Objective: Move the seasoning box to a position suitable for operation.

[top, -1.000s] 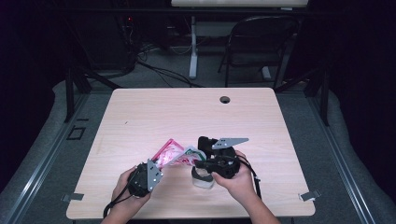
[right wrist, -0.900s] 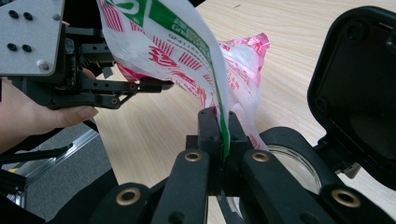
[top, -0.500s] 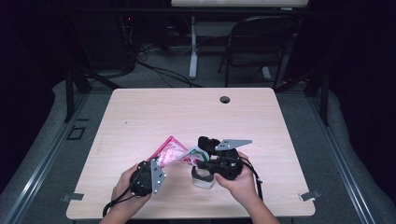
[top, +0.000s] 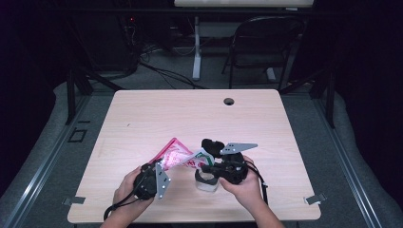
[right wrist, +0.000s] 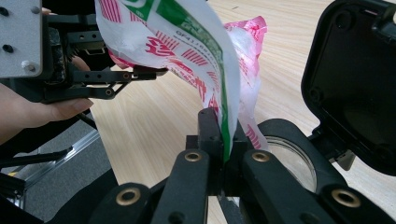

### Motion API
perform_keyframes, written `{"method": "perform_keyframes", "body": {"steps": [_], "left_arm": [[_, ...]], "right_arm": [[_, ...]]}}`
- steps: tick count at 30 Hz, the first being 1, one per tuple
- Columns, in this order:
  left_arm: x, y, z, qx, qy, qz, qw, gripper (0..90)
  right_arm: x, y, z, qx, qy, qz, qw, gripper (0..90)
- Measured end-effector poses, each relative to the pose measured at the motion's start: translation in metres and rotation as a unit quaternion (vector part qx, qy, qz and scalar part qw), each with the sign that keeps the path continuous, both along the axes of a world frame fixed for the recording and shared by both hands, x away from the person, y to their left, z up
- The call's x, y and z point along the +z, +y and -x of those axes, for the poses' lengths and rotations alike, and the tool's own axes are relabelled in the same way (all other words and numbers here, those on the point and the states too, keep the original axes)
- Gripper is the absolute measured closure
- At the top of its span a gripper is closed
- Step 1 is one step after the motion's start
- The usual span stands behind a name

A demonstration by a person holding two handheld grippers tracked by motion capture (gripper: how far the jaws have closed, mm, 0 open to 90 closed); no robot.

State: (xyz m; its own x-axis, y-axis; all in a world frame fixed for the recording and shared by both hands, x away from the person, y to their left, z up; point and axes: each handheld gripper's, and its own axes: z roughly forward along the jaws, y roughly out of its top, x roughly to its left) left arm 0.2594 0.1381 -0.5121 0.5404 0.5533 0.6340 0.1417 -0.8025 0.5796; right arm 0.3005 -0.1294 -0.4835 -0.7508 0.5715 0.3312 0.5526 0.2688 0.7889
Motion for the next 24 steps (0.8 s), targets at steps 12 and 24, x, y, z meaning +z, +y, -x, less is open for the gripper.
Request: {"method": "perform_keyframes", "body": {"steps": [12,24], "left_arm": [[0.0025,-0.0011,0.0013,-0.003,-0.009,-0.008,0.9999,70.9],[0.0045,-0.0061,0.0016,-0.01,-0.022,-0.023,0.9994,71.1]], "right_arm": [[0.0,-0.0002,0.0025,-0.005,-0.005,-0.005,1.0,90.0],[-0.0016,-0.0045,0.0045,-0.01,-0.007,-0.005,0.9999,90.0]]}}
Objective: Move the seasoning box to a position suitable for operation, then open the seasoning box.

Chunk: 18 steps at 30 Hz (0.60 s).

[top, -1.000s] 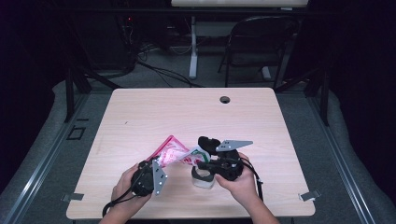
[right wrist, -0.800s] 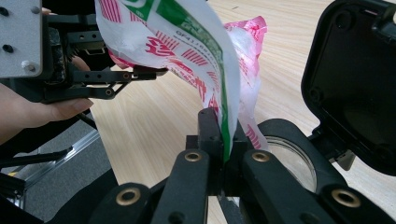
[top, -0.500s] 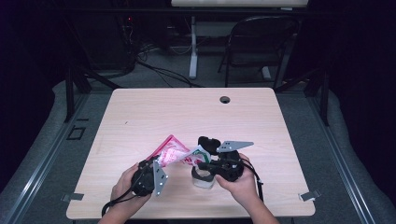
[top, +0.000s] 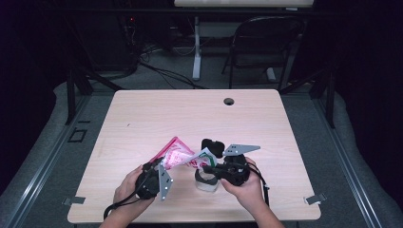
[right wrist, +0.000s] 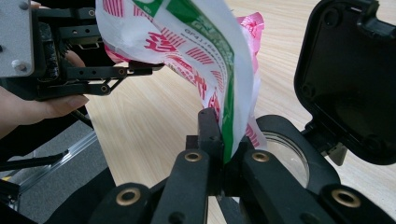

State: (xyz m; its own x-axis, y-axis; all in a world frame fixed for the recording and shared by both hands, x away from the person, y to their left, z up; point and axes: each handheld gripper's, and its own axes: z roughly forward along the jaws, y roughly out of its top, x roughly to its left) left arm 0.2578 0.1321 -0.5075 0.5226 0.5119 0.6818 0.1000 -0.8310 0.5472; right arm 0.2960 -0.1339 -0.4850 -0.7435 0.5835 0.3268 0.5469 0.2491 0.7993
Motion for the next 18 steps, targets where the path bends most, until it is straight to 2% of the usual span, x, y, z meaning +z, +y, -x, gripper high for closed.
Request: {"method": "perform_keyframes", "body": {"steps": [8,10,18], "left_arm": [[0.0,-0.001,0.0003,-0.001,-0.001,-0.003,1.0,71.3],[0.0017,-0.0006,0.0005,-0.002,-0.003,-0.014,0.9999,71.3],[0.0015,-0.0003,0.0009,-0.002,-0.009,-0.018,0.9998,71.3]], "right_arm": [[-0.0007,-0.0007,0.0,0.002,0.0,0.004,1.0,90.0],[-0.0013,-0.0009,-0.0001,0.001,0.001,0.001,1.0,90.0],[-0.0021,0.0004,0.0004,-0.001,0.0,0.0,1.0,90.0]]}}
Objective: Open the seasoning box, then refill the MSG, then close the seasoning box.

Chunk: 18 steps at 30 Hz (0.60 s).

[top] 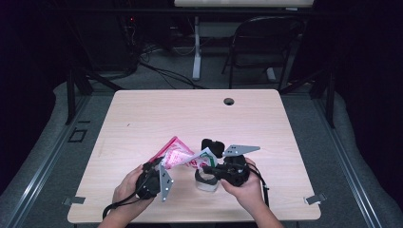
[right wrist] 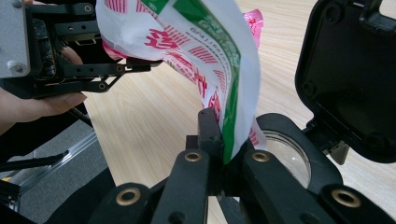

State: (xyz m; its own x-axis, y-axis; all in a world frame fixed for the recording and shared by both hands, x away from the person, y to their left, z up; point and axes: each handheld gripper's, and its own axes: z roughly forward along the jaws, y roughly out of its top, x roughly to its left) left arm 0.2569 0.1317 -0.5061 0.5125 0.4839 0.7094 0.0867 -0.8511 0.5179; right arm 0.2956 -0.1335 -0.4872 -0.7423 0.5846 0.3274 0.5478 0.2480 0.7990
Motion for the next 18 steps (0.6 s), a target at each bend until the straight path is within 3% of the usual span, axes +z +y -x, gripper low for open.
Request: {"method": "perform_keyframes", "body": {"steps": [18], "left_arm": [[0.003,-0.0026,0.0013,-0.003,-0.015,-0.031,0.9994,71.6]], "right_arm": [[-0.0009,-0.0004,-0.001,0.0,0.004,0.002,1.0,90.0]]}}
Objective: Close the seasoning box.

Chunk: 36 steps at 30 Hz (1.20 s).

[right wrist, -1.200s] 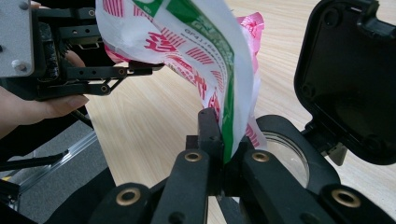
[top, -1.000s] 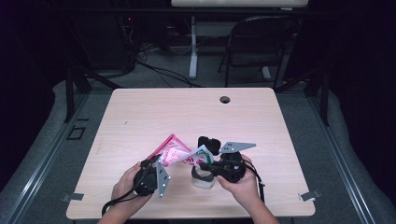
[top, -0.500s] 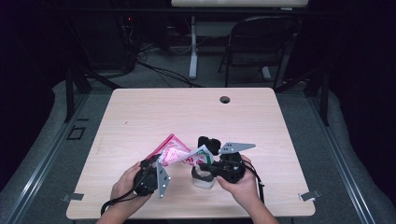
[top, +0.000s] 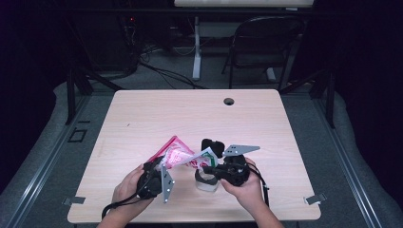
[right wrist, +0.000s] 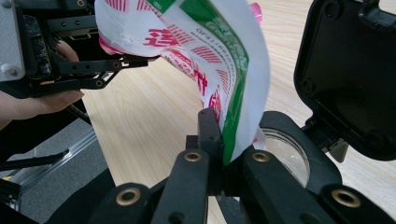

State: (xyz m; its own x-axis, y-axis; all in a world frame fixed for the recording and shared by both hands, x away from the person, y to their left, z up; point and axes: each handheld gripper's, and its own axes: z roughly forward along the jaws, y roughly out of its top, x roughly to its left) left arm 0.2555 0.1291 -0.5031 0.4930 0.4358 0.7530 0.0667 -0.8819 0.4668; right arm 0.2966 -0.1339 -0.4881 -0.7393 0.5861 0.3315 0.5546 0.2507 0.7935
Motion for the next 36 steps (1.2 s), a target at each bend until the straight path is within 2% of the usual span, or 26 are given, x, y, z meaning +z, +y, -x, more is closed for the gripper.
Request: {"method": "perform_keyframes", "body": {"steps": [10,21,27,28,32,36], "left_arm": [[0.002,-0.002,0.0,-0.003,-0.011,-0.016,0.9998,71.7],[0.004,-0.004,0.001,-0.005,-0.018,-0.027,0.9995,71.8],[0.007,-0.005,0.001,-0.006,-0.023,-0.034,0.9991,71.8],[0.009,-0.005,0.001,-0.006,-0.024,-0.037,0.999,71.9],[0.01,-0.005,0.001,-0.006,-0.031,-0.036,0.9989,72.0],[0.01,-0.006,0.002,-0.006,-0.035,-0.044,0.9984,72.0]], "right_arm": [[0.0,0.0,0.0,0.0,0.0,0.003,1.0,90.0],[0.002,0.0,-0.001,0.001,0.012,0.008,0.9999,90.0],[0.007,0.001,-0.003,0.003,0.016,0.022,0.9996,90.0],[0.011,0.002,-0.004,0.007,0.014,0.037,0.9992,90.0],[0.016,0.004,-0.007,0.01,0.015,0.047,0.9987,90.0],[0.017,0.006,-0.008,0.017,0.015,0.061,0.9979,90.0]]}}
